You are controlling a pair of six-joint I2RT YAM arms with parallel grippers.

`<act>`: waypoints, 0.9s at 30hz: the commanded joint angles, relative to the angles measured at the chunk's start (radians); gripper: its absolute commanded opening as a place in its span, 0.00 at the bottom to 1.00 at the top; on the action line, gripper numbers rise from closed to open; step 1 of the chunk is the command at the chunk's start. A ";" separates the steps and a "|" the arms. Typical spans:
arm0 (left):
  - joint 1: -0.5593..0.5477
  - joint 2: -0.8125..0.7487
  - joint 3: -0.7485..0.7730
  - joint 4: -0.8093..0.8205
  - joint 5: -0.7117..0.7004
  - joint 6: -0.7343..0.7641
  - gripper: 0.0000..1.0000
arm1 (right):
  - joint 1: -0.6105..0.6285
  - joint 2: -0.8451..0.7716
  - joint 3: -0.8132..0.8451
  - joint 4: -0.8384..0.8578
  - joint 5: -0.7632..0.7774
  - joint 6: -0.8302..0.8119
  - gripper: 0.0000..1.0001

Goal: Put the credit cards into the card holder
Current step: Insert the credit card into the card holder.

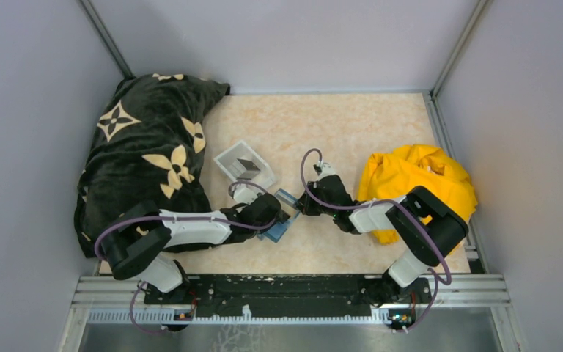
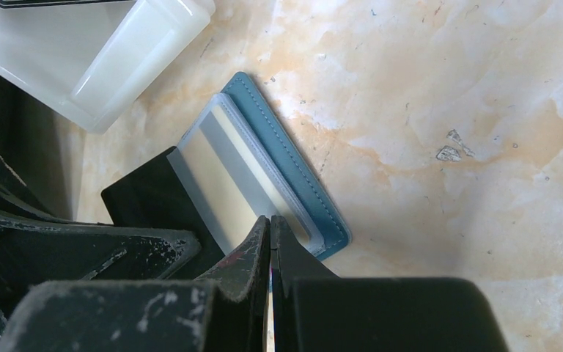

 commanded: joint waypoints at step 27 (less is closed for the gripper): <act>-0.006 -0.044 -0.106 -0.377 -0.091 -0.027 0.01 | -0.011 0.007 0.194 -0.324 0.074 -0.211 0.00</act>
